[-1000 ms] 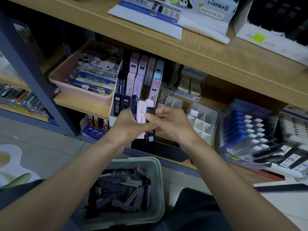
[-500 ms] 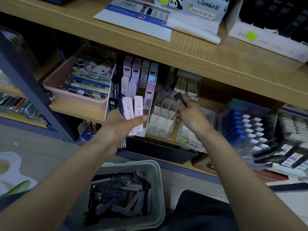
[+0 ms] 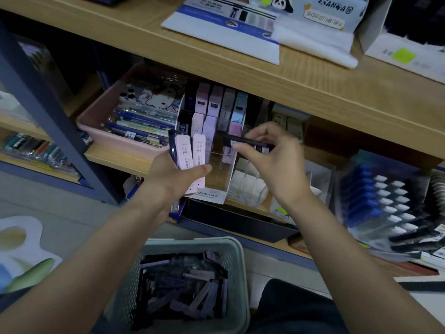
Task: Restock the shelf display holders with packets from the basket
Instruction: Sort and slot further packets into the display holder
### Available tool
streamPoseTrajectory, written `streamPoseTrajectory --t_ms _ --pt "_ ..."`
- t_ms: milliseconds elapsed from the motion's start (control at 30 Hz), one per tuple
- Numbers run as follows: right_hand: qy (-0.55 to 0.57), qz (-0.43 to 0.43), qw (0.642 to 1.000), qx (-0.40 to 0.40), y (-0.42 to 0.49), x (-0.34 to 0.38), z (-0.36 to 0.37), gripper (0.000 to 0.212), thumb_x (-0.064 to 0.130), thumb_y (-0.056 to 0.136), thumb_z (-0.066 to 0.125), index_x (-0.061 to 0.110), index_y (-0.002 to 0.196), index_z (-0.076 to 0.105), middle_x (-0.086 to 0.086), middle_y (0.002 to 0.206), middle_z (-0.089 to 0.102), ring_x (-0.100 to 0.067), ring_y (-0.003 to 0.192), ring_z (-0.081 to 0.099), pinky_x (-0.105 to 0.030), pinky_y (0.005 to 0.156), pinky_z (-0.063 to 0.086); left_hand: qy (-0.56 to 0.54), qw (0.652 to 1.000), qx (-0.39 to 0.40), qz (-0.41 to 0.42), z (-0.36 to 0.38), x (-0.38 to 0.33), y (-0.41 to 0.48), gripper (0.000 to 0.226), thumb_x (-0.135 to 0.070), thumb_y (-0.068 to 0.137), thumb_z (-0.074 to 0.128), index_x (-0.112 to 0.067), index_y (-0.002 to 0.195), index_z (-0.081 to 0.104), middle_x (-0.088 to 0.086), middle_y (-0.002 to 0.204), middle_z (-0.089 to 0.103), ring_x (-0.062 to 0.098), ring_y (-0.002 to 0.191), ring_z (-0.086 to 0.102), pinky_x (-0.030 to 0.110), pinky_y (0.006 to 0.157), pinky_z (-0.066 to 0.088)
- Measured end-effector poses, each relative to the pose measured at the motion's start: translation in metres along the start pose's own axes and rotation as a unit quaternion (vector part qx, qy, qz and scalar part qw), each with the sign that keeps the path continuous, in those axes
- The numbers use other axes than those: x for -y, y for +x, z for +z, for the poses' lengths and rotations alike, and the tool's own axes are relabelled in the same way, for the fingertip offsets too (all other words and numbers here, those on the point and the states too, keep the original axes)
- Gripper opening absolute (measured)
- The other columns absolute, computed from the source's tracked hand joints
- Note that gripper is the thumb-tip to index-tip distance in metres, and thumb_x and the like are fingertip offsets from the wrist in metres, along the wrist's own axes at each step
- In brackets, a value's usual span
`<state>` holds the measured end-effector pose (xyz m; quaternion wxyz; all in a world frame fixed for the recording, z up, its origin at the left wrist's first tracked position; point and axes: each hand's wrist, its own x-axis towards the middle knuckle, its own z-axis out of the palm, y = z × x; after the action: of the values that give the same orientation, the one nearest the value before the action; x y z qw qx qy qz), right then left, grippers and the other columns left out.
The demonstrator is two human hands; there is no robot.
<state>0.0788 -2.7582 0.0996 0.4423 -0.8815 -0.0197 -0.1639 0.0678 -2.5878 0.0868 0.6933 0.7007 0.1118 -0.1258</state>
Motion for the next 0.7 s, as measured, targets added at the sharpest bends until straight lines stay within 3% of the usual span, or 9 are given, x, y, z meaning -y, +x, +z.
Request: streamPoseTrajectory --t_ms 167,300,467,600,700 --pt "-0.016 -0.012 0.995 0.099 0.0 0.012 0.016 0.017 0.015 0.095 0.052 0.012 0.111 0.053 0.006 0.1 0.056 -0.007 0.087 0.056 -0.018 0.076 0.043 0.01 1.0 -0.026 -0.005 -0.017 -0.003 0.004 0.024 -0.012 0.082 0.069 -0.025 0.099 0.057 -0.01 0.082 0.061 0.006 0.077 0.06 0.021 0.065 0.049" --pt "-0.048 -0.044 0.993 0.096 0.001 0.014 0.032 0.013 0.017 0.092 0.057 0.012 0.104 0.055 0.007 0.096 0.057 -0.008 0.077 0.056 -0.017 0.069 0.041 0.003 0.999 -0.049 -0.001 -0.031 -0.003 0.006 0.022 -0.01 0.083 0.069 -0.024 0.096 0.058 -0.01 0.08 0.062 0.007 0.075 0.061 0.02 0.062 0.049" --pt "-0.12 -0.078 0.984 0.109 0.006 0.019 0.041 0.017 0.008 0.093 0.054 0.01 0.109 0.059 -0.002 0.11 0.056 -0.01 0.098 0.054 -0.011 0.083 0.035 -0.004 0.998 -0.059 -0.009 -0.044 -0.003 0.008 0.03 -0.012 0.083 0.069 -0.02 0.11 0.06 -0.007 0.088 0.064 0.007 0.078 0.062 0.019 0.059 0.047" --pt "-0.158 -0.038 0.978 0.129 0.008 0.026 0.031 0.022 0.018 0.091 0.06 0.019 0.111 0.049 0.011 0.093 0.051 -0.01 0.076 0.056 -0.024 0.072 0.045 0.006 0.998 -0.066 -0.006 -0.053 -0.002 0.008 0.041 -0.016 0.083 0.07 -0.015 0.122 0.058 -0.002 0.099 0.064 0.005 0.08 0.061 0.018 0.058 0.046" --pt "-0.195 -0.058 0.968 0.15 0.002 0.023 0.037 0.019 0.019 0.089 0.063 0.019 0.107 0.056 0.005 0.091 0.057 -0.015 0.076 0.059 -0.033 0.072 0.051 0.003 0.998 -0.063 -0.006 -0.055 -0.002 0.008 0.043 -0.017 0.082 0.071 -0.016 0.123 0.057 -0.007 0.095 0.062 0.002 0.079 0.059 0.014 0.055 0.046"
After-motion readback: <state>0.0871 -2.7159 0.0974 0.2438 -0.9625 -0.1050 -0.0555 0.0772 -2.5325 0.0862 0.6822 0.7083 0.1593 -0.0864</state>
